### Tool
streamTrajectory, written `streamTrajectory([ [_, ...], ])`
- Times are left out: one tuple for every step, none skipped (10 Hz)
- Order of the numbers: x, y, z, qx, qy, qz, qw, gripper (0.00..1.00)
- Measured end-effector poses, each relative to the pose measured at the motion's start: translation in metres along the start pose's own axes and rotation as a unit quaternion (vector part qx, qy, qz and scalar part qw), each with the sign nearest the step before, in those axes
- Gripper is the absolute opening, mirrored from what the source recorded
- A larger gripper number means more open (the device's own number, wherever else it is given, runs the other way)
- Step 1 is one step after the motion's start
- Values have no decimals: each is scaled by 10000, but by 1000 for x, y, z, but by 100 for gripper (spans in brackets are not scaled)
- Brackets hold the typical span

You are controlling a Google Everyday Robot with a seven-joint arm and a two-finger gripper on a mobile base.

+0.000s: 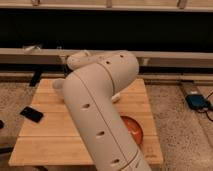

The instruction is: Place the pepper on the white sponge

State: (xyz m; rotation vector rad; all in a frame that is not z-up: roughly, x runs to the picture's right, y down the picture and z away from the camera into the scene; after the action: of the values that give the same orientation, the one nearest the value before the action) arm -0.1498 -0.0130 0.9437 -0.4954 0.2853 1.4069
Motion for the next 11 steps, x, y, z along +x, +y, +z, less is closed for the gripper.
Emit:
streamTrajectory([
  [-1,1,1,-4,-25,-3,10000,18],
  [-3,1,2,-3,-48,-1,10000,27],
  [-4,0,3,12,-63,7,10000,38],
  [-4,-2,5,30,-75,17,10000,47],
  [-5,-2,7,53,-83,21,9999,60],
  [-5,-1,8,65,-86,19,9999,68],
  [-6,1,10,80,-89,10,9999,77],
  [-6,2,11,88,-93,13,9999,80],
  [-7,1,12,95,-101,24,9999,80],
  [-7,0,12,101,-105,38,9999,80],
  [-7,-1,12,104,-104,41,9999,80],
])
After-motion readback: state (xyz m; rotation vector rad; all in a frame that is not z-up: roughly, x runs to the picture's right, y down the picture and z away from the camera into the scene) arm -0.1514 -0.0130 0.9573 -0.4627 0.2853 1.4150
